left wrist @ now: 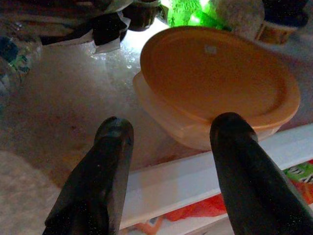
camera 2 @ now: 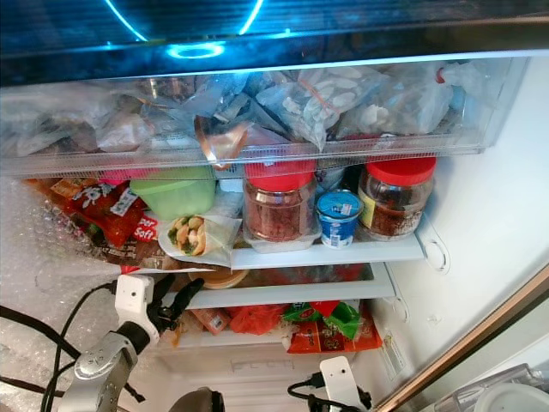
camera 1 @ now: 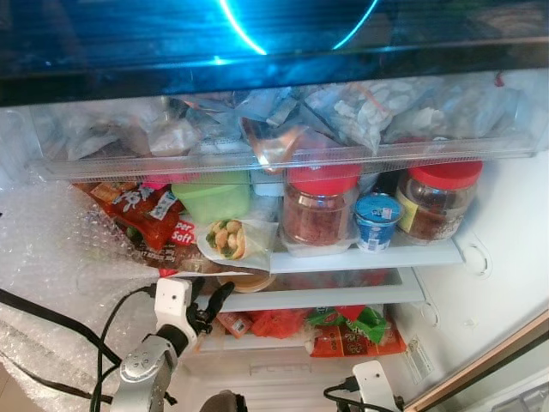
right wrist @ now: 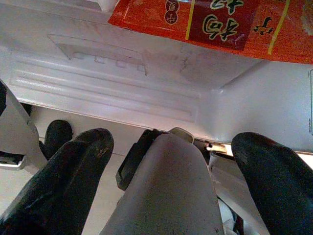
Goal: Restocking fridge
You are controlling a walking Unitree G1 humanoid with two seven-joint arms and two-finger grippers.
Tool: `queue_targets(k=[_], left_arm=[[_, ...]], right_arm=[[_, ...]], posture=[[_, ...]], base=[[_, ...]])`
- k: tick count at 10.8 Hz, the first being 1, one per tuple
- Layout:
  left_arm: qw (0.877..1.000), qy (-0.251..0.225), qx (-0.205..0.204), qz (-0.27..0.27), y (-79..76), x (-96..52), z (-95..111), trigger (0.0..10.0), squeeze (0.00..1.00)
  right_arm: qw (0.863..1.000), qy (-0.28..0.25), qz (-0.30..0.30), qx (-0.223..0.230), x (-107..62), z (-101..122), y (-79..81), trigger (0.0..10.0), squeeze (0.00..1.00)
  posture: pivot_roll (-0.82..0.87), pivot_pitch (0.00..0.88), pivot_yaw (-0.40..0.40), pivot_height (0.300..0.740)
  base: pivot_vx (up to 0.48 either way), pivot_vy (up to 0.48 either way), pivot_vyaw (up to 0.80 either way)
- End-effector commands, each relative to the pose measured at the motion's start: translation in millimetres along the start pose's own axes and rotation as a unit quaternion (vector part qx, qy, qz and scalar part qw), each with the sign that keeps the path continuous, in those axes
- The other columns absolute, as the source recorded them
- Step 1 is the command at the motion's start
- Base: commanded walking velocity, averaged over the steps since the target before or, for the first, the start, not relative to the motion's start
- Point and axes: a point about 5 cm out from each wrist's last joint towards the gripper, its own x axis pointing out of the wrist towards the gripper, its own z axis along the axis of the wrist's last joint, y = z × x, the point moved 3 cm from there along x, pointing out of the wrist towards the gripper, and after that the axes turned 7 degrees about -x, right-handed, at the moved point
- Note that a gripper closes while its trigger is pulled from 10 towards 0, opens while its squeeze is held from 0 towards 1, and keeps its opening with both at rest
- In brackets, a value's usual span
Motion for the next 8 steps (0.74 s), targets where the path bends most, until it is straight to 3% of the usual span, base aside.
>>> queue_targets(k=[1, 6, 8], left_arm=[[1.000, 0.022, 0.017, 0.009, 4.0, -2.4, -7.7, 10.0, 0.00], [0.999, 0.022, 0.009, 0.022, 5.0, -4.3, -12.6, 10.0, 0.00], [0.999, 0.000, -0.015, 0.028, 6.6, -2.4, -5.7, 10.0, 0.00]], right_arm=[[1.000, 0.011, 0.008, -0.004, -0.8, -6.5, 3.9, 10.0, 0.00], [1.000, 0.013, 0.011, -0.008, -1.0, -7.7, 4.6, 10.0, 0.00], [1.000, 0.013, 0.011, -0.008, -1.1, -8.1, 4.7, 10.0, 0.00]], posture=[[0.01, 0.000, 0.046, 0.660], [0.01, 0.000, 0.046, 0.660], [0.01, 0.000, 0.046, 0.660]], base=[[0.000, 0.000, 0.00], [0.000, 0.000, 0.00], [0.000, 0.000, 0.00]])
